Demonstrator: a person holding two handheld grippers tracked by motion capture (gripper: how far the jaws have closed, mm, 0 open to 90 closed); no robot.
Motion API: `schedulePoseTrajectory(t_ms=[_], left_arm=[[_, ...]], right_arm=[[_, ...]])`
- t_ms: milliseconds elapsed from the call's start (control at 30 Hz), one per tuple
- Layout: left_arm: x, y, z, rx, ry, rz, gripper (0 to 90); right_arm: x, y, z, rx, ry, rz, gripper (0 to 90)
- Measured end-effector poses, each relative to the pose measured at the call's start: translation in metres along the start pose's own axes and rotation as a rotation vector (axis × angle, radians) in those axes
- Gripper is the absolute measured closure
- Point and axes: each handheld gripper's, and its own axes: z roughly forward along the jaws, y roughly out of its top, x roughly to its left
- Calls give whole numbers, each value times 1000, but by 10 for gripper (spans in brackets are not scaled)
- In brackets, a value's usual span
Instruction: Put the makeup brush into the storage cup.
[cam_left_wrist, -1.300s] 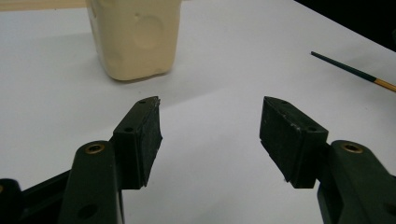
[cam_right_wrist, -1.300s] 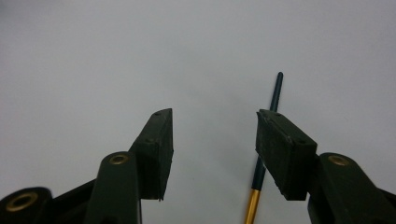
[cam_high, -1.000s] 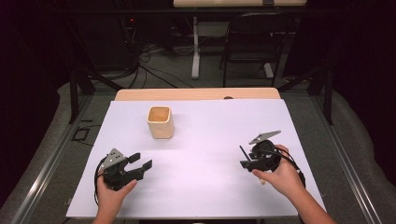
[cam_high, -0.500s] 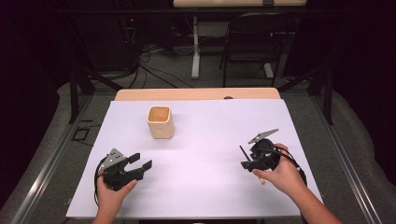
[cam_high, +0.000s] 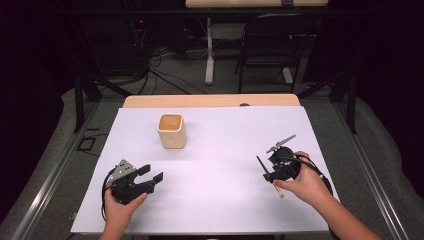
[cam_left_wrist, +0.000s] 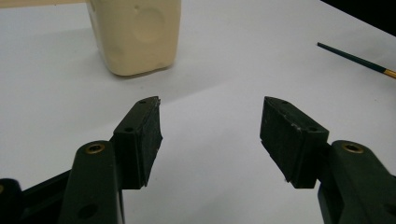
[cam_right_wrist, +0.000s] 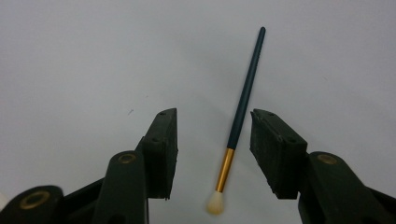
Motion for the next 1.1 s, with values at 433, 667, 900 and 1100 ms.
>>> schedulePoseTrajectory(t_ms=[433, 667, 900, 1100], left_arm=[[-1, -1, 2, 7, 0, 2, 384], [-1, -1, 3, 9, -2, 0, 384], [-1, -1, 3, 9, -2, 1, 384], [-1, -1, 3, 11, -2, 2, 384]], right_arm=[[-12, 9, 7, 178, 1, 41, 498], [-10, 13, 12, 225, -4, 16, 488], [-10, 17, 15, 236, -9, 23, 513], [-9, 16, 20, 265, -13, 39, 528]])
